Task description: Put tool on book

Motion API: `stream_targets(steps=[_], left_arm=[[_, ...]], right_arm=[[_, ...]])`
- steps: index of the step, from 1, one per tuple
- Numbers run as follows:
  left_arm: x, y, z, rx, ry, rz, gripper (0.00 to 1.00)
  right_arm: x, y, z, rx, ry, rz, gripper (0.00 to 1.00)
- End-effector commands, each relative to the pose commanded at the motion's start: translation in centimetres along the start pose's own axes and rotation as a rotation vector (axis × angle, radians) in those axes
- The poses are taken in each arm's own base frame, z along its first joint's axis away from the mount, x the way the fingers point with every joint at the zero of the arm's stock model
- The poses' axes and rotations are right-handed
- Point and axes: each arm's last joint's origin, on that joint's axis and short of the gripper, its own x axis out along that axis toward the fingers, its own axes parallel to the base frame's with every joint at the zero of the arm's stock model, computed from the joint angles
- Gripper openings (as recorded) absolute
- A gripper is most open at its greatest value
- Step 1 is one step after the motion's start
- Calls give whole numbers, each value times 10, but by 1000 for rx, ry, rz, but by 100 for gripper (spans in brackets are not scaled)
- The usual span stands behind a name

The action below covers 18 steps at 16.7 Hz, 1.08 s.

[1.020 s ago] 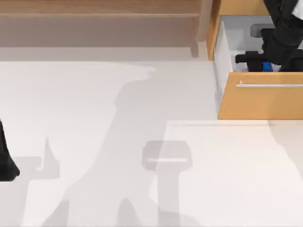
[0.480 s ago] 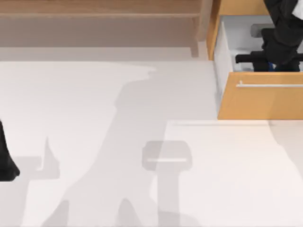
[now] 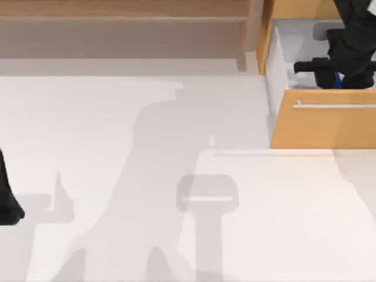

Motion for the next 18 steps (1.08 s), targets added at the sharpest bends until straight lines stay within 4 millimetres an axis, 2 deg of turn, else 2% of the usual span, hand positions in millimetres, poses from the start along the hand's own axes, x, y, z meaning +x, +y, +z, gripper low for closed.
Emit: stream_targets(steps=[3,6,9,11,14,16,18], left_arm=[[0,0,0,0,0,0,100],[0,0,0,0,0,0,100],[0,0,0,0,0,0,100],[0,0,0,0,0,0,100],[0,0,0,0,0,0,100],[0,0,0,0,0,0,100],[0,0,0,0,0,0,100]], right_arm=[[-30,-2,-6,2,-30,35,0],[-77,-16,-12,27,-124,76,0],[-123,-54,-23,87,-235,88,0],[-143,-86,-34,132,-288,74,0],[-155,-133,-53,176,-319,36,0],[-151,-160,-65,184,-306,8,0],[-138,-184,-77,179,-264,-18,0]])
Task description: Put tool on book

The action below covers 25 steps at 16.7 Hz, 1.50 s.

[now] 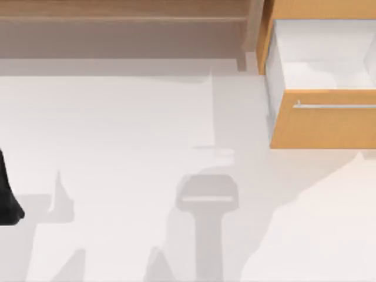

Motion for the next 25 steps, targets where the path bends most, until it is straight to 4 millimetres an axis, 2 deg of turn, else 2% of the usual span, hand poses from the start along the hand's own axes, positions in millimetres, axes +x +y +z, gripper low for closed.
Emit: stream_targets(steps=[2,4,8,10,15,19,22,25], left_arm=[[0,0,0,0,0,0,100],[0,0,0,0,0,0,100],[0,0,0,0,0,0,100],[0,0,0,0,0,0,100],[0,0,0,0,0,0,100],[0,0,0,0,0,0,100],[0,0,0,0,0,0,100],[0,0,0,0,0,0,100]], right_arm=[[17,-21,-12,-21,59,-20,0],[36,-33,-25,-56,130,-29,0],[68,-30,-47,-145,264,-14,0],[74,-28,-51,-161,286,-8,0],[73,-30,-51,-156,280,-9,0],[90,-39,-57,-152,277,-13,0],[102,-30,-60,-160,286,-9,0],[102,-29,-60,-161,286,-8,0]])
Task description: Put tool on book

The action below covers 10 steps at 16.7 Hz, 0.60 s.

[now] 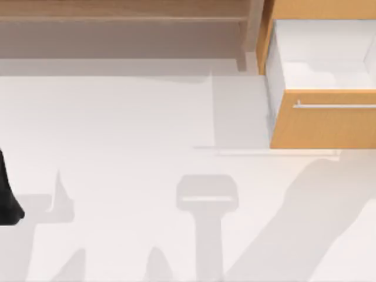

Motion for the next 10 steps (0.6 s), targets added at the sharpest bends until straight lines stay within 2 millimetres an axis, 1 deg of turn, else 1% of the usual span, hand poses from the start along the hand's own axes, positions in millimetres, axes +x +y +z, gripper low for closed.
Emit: stream_targets(steps=[1,10], left_arm=[[0,0,0,0,0,0,100],[0,0,0,0,0,0,100]], right_arm=[[0,0,0,0,0,0,0],[0,0,0,0,0,0,68]])
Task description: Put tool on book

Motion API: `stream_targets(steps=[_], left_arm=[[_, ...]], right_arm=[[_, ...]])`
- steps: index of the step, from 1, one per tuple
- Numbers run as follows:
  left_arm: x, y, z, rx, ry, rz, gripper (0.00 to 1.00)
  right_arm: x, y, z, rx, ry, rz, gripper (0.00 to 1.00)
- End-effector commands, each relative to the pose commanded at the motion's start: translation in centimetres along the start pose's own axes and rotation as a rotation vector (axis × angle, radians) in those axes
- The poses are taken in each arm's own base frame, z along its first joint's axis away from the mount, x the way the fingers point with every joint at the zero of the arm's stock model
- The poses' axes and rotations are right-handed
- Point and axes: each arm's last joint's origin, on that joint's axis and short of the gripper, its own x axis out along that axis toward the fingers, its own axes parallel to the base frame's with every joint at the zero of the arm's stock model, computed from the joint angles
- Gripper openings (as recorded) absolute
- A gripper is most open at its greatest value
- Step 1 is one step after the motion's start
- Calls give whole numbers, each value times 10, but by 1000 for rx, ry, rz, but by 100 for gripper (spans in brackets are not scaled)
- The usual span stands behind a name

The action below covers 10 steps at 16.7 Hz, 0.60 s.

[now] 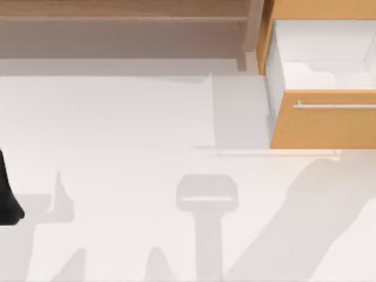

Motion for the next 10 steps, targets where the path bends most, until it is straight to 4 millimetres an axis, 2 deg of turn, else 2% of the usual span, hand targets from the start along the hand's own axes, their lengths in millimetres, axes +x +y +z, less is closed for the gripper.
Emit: stream_targets(steps=[4,10], left_arm=[[0,0,0,0,0,0,100],[0,0,0,0,0,0,100]], right_arm=[[0,0,0,0,0,0,98],[0,0,0,0,0,0,100]])
